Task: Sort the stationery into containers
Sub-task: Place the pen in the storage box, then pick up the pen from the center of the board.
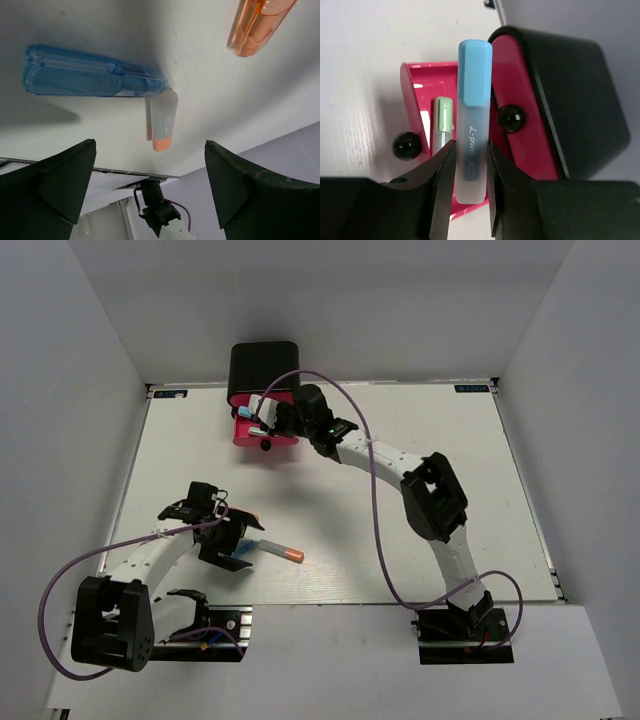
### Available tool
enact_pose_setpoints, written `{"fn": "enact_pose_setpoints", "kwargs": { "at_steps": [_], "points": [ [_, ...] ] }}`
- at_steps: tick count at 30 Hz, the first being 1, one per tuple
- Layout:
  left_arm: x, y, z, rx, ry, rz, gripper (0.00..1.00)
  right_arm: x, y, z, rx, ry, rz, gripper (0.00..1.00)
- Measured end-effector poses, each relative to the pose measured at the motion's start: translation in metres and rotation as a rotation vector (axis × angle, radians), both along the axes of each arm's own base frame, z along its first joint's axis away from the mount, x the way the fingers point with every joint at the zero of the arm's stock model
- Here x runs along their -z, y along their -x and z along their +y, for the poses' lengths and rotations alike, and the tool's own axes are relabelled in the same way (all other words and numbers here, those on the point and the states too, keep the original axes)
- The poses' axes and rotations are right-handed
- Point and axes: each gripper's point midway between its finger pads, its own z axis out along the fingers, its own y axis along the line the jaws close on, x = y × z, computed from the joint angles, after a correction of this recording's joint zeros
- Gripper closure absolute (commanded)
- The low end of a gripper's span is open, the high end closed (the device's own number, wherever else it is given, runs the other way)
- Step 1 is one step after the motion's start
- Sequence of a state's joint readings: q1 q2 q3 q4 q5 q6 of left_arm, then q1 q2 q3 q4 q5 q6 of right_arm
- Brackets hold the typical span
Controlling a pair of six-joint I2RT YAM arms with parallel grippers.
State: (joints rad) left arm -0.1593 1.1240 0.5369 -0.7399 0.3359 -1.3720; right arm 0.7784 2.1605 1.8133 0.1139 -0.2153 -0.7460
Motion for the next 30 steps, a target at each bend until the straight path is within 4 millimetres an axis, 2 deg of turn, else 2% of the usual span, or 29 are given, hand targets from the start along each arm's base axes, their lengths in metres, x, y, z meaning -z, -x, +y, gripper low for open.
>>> {"fn": "enact_pose_setpoints", "kwargs": {
  "at_steps": [5,7,8,9,12,16,19,23,26,30],
  "points": [
    [0.001,-0.001,-0.001,-0.008,0.010,-0.002,0.00,0.050,-0.022,0.008,0.024,0.074,-0.005,0.83],
    [0.001,-0.001,-0.001,-0.010,0.012,-0.001,0.00,0.063,-0.028,0.007,0.040,0.094,-0.006,0.70],
    [0.001,-0.001,-0.002,-0.011,0.013,-0.001,0.00,0.064,-0.031,0.007,0.042,0.097,-0.016,0.63],
    [0.001,-0.001,-0.002,-0.012,0.013,-0.001,0.00,0.063,-0.033,0.006,0.046,0.097,-0.020,0.48],
    [0.001,-0.002,-0.002,-0.010,0.015,-0.003,0.00,0.054,-0.038,0.006,0.051,0.082,-0.040,0.33],
    [0.008,-0.003,-0.004,-0.004,0.013,0.023,0.06,0.049,-0.039,0.001,0.061,0.067,-0.041,0.29],
    [0.017,-0.001,-0.006,0.007,0.007,0.059,0.07,0.046,-0.029,-0.006,0.062,0.056,-0.017,0.29],
    [0.025,0.001,-0.012,0.036,-0.005,0.108,0.10,0.021,-0.014,-0.018,0.072,0.005,0.007,0.29],
    [0.026,-0.003,-0.016,0.057,-0.025,0.132,0.13,-0.013,0.007,-0.034,0.068,-0.066,0.016,0.27],
    [0.027,-0.011,-0.020,0.082,-0.058,0.148,0.17,-0.062,0.042,-0.069,0.062,-0.171,0.010,0.27]
  ]
}}
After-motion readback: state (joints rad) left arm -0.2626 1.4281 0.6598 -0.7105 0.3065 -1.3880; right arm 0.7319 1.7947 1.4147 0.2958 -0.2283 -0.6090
